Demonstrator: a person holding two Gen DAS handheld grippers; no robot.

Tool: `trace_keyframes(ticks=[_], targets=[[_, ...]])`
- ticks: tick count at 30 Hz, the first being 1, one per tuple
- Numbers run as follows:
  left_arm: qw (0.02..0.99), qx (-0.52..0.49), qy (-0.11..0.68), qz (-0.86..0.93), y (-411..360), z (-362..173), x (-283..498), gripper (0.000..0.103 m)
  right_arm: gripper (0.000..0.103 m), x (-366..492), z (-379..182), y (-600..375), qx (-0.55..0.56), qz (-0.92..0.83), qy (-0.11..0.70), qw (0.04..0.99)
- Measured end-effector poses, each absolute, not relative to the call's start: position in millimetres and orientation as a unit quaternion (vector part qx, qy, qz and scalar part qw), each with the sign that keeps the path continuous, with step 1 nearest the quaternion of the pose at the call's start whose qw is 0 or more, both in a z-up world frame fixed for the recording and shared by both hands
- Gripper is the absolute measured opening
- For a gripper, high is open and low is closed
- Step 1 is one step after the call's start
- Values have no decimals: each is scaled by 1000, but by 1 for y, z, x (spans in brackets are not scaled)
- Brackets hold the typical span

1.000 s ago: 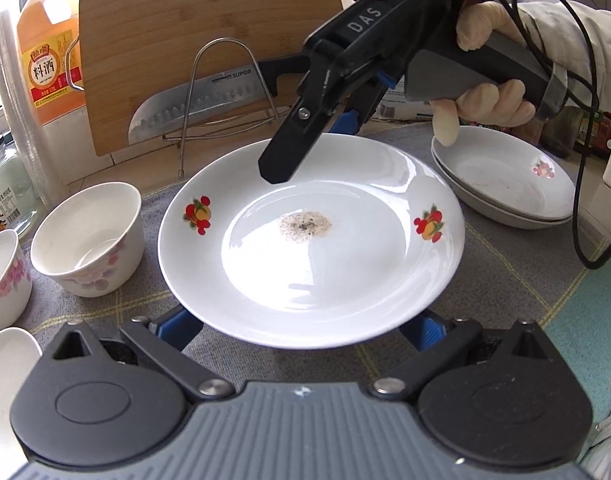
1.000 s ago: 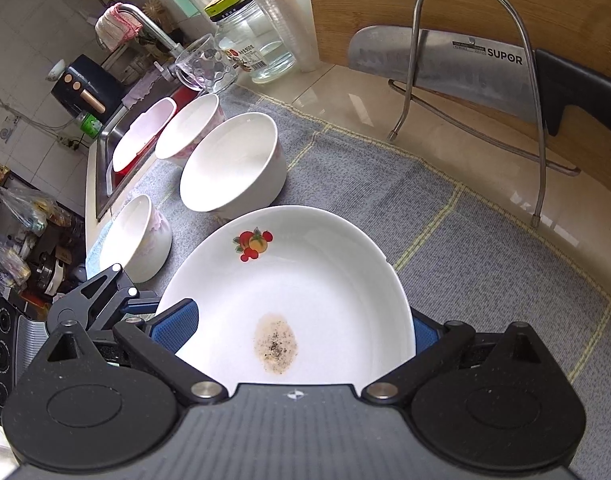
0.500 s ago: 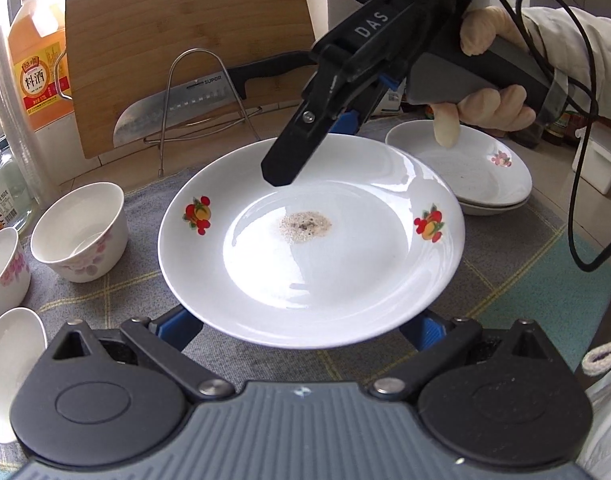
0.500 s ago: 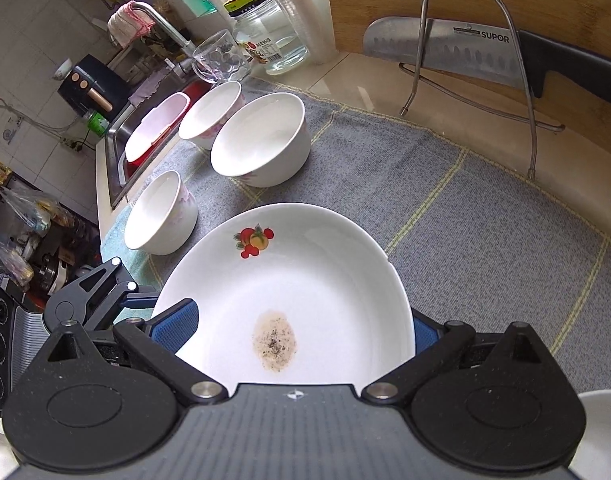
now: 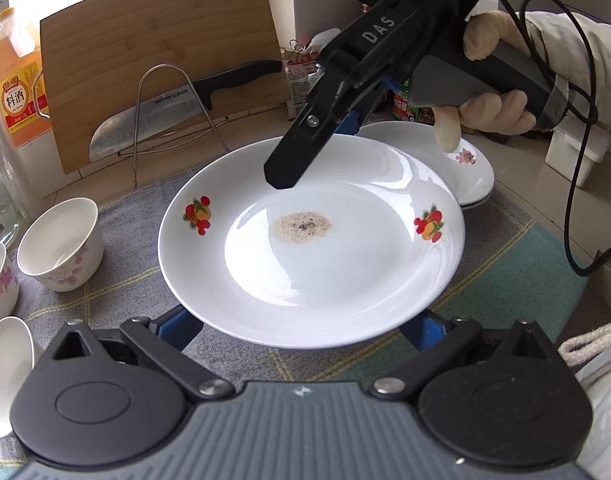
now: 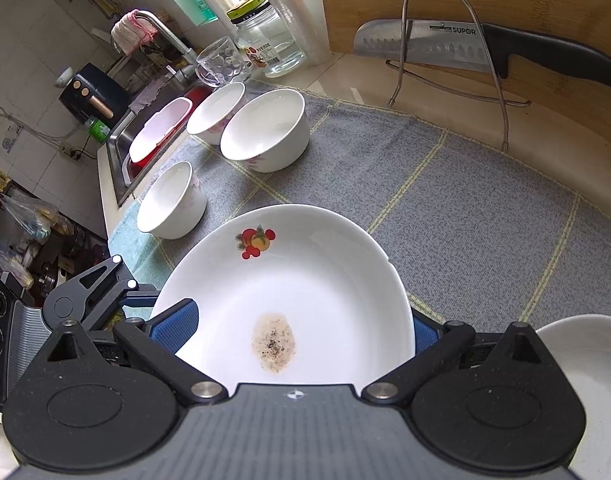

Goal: Organize plates and bowls

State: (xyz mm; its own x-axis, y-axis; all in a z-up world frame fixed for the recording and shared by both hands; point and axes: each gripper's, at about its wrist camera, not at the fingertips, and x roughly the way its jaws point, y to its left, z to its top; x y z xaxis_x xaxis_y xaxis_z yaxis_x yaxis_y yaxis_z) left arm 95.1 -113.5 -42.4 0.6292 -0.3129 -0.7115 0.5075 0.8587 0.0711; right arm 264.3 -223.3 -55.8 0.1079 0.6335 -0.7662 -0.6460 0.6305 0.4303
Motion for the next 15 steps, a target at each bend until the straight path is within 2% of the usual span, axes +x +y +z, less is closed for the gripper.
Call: trace_keyframes(ticks=[15], targets=[[879, 154, 355, -279, -155, -34, 91, 102, 103, 241, -47, -280, 19, 395, 499, 771]])
